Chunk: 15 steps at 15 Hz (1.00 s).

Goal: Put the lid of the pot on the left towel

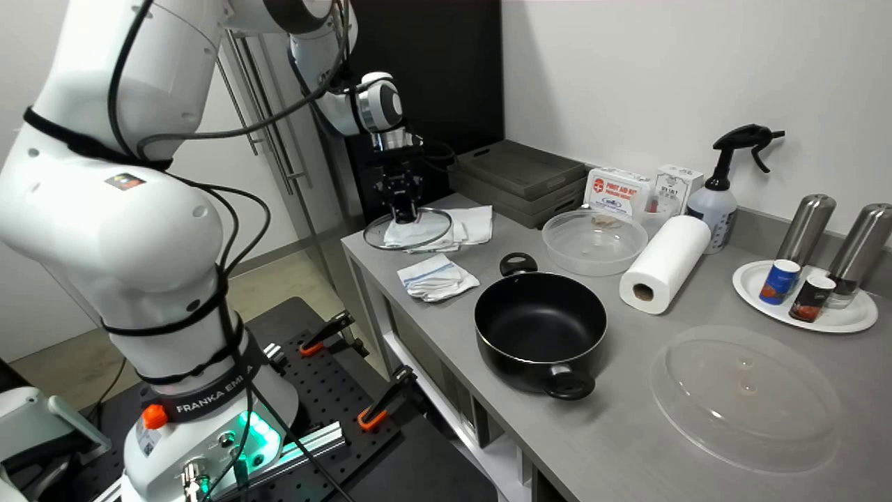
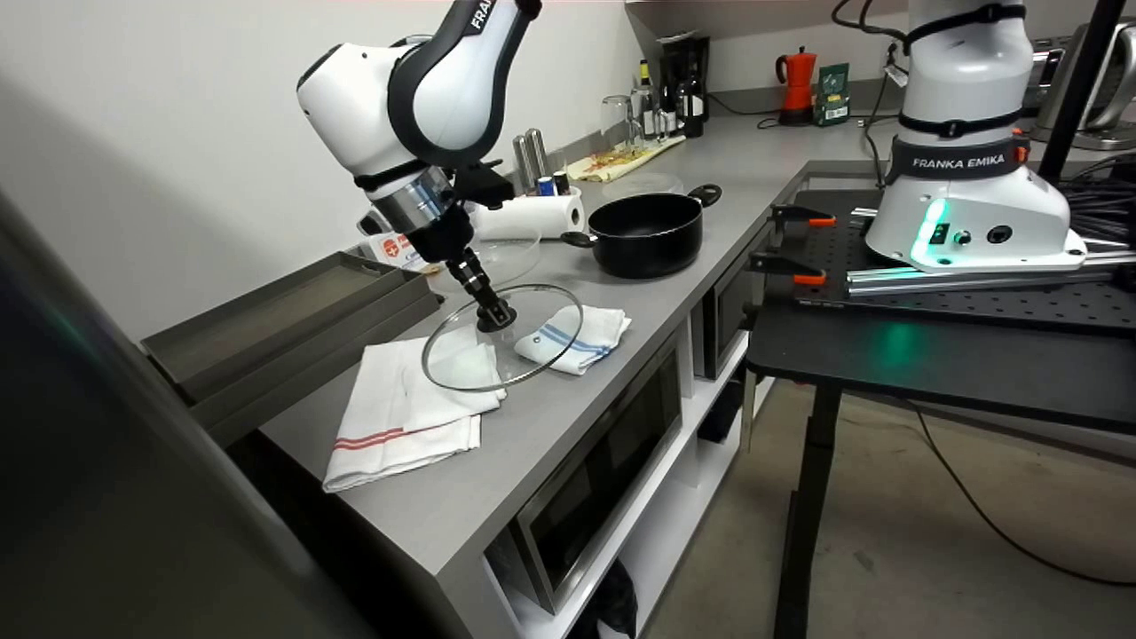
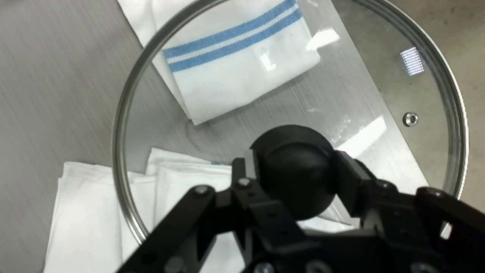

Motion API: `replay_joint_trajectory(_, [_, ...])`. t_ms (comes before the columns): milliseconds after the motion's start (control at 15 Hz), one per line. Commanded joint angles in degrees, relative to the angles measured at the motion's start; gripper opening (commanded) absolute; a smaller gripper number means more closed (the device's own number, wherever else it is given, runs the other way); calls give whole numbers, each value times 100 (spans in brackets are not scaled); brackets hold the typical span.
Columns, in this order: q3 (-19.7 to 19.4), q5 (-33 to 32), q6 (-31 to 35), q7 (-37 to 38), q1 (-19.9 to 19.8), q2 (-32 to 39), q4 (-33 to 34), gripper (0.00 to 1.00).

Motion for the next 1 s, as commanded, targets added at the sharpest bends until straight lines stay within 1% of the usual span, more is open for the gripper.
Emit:
replay_joint_trajectory(0, [-53,148,-186,-111,122,392,749,26])
replay_joint_trajectory(467, [-202,196,-479,-32,290,1211,1989,26])
replay_joint_trajectory(933, [-467,232,-1065,88,471,2211,3489,26])
